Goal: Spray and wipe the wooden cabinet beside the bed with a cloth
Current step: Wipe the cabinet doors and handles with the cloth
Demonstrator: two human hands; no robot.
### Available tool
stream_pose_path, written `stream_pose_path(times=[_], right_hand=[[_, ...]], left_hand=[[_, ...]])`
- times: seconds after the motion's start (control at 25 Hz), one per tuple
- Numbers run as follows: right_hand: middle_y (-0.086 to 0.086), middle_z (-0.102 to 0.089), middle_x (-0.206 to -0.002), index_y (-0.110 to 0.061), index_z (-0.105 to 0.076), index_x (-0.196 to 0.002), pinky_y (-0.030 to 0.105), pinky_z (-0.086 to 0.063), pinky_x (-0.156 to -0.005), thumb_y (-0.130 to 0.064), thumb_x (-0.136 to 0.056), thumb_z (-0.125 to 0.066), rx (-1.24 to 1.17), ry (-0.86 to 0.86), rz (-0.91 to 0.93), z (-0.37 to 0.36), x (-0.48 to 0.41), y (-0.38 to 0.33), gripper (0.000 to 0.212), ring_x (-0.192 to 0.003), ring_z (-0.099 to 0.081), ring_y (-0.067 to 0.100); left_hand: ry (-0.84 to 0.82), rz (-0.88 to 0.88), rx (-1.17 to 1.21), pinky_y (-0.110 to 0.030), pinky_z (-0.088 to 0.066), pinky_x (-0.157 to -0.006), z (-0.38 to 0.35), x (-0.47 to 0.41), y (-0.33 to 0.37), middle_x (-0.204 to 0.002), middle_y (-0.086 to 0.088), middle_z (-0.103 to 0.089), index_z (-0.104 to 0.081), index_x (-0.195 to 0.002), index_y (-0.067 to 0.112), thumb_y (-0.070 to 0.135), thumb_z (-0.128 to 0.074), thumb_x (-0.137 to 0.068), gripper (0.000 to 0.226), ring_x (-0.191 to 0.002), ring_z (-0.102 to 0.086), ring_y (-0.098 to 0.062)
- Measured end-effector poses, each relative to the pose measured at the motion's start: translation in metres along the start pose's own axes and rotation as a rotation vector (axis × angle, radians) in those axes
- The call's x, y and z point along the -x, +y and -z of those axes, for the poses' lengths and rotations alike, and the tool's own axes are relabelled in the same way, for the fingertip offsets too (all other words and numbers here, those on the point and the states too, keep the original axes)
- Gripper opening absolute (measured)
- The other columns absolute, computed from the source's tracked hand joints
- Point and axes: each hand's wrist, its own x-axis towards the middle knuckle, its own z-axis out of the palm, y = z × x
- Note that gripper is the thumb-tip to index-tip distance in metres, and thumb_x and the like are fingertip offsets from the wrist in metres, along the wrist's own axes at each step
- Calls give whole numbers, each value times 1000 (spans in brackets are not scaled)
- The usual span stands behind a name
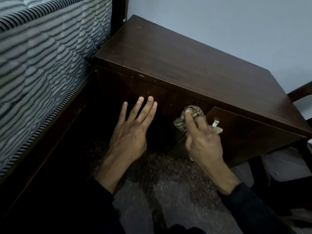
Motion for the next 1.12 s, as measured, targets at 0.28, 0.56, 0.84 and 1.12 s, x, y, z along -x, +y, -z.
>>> stream_pose_path(times=[0.28, 0.56, 0.84, 1.12], right_hand=[[22, -63, -103, 1, -66, -122, 34, -51, -40, 3, -74, -75, 174, -77, -42, -11, 1, -17, 50, -62, -67, 35], [17, -67, -112, -4, -64, -133, 35, -58, -49, -6, -80, -75, 217, -135, -118, -36, 22, -38, 54, -68, -71, 28], [15, -73, -105, -2, -71, -124, 30, -55, -46, 2, -85, -71, -155, 78, -219, -42, 49, -33, 40, -56, -67, 25], [7, -72, -98, -9, -67, -118, 30, -54, -56, -14, -94, -58, -127, 359, -297, -51, -20, -49, 26, -73, -71, 22]], left_hand=[[22, 12, 21, -54, -1, -124, -3, 0, 4, -169, -1, 1, -8, -161, 15, 9, -42, -77, 91, -156, 1, -24], [-1, 24, 33, -53, -1, -124, 4, 0, 7, -169, -1, 1, -7, -161, 15, 10, -47, -78, 92, -156, 0, -24], [-21, 35, 25, -52, 0, -124, 4, -1, 9, -169, -2, 0, -7, -161, 14, 6, -60, -76, 101, -156, 1, -25], [-54, 33, -7, -53, 0, -123, 1, -1, 7, -169, -5, -6, -10, -161, 14, 10, -56, -73, 99, -156, -2, -26]])
